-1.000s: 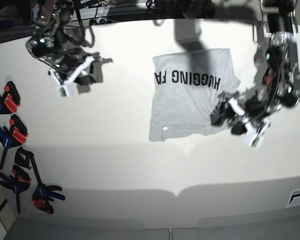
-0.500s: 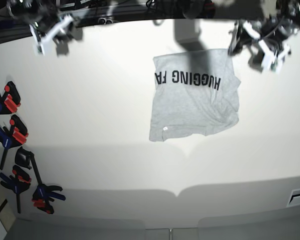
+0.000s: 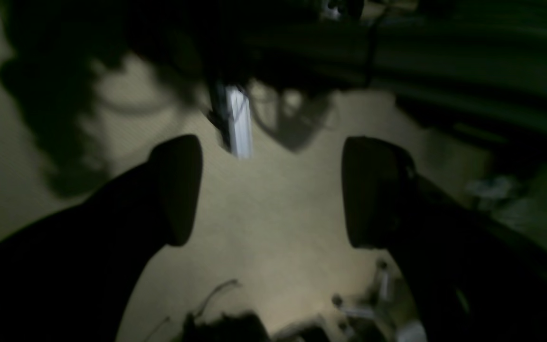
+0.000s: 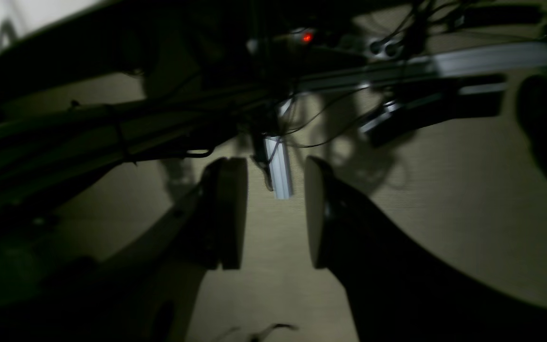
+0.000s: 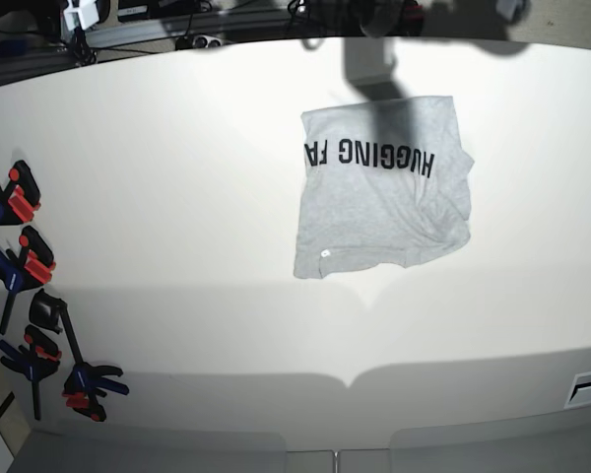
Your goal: Fold the T-shirt properly
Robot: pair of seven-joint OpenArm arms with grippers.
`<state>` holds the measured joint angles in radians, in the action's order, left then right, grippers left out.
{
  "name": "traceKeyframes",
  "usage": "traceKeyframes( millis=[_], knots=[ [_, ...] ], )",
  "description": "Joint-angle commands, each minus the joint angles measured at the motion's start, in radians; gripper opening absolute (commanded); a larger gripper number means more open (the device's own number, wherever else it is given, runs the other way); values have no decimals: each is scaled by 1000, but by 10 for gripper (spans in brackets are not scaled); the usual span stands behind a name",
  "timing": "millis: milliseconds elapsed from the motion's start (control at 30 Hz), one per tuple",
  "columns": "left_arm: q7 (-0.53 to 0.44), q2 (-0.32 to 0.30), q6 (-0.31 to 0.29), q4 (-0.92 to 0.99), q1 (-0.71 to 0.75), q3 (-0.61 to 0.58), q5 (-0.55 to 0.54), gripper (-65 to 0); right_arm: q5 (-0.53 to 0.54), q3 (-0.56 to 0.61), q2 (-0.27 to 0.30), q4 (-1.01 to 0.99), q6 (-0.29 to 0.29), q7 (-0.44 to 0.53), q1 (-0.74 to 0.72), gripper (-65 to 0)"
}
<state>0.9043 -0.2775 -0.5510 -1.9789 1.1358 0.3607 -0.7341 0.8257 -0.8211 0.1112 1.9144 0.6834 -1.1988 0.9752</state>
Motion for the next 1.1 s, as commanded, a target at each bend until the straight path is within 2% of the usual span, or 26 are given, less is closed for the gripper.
traceKeyframes(
  millis=[0,67,100,133,200,267,367,433,533,633,800,833,867,933,967,1000,1067],
  knots=[
    [-38,0,-39,64,7,-31,15,-223,-16,18,11,-37,15,32,17,-453],
    [-110,0,-85,241,-43,-105,130,-223,-89,86,32,-150,15,134,17,-453],
    [-113,-3,-109,320,-77,-127,148,-223,-127,125,45,-211,15,198,17,-453],
    [-99,-10,-147,385,-113,-134,119,-222,-168,166,62,-272,15,269,17,-453],
    [-47,-34,-147,488,-187,-134,59,-222,-240,257,104,-397,15,419,16,-453],
    [-54,-55,-147,572,-258,-133,79,-222,-290,356,152,-518,11,554,0,-453],
    [-168,-66,-147,698,-354,-133,83,-222,-366,499,211,-703,-41,759,-63,-453],
    [-251,-58,-147,777,-407,-134,90,-222,-438,577,222,-822,-96,910,-124,-453],
    [-332,-19,-147,883,-475,-134,225,-222,-557,682,222,-1015,-167,1083,-236,-453],
    [-414,29,-147,978,-511,-134,369,-222,-643,789,221,-1234,-200,1160,-367,-453],
    [-747,72,-147,1103,-515,-134,655,-223,-713,945,210,-1551,-254,1295,-558,-453],
    [-794,80,-87,1126,-518,-134,714,-223,-723,973,208,-1598,-261,1300,-594,-453],
    [-834,87,34,1152,-525,-134,763,-223,-723,1001,207,-1637,-267,1295,-629,-453],
    [-845,98,240,1211,-555,-134,840,-223,-722,1056,208,-1688,-275,1294,-686,-453],
    [-830,97,303,1245,-577,-134,847,-223,-722,1083,207,-1702,-282,1296,-713,-453],
    [-804,93,327,1280,-603,-134,847,-223,-721,1110,207,-1708,-283,1297,-736,-453],
    [-759,89,327,1343,-654,-134,845,-223,-722,1160,207,-1708,-282,1293,-775,-453]
  ],
)
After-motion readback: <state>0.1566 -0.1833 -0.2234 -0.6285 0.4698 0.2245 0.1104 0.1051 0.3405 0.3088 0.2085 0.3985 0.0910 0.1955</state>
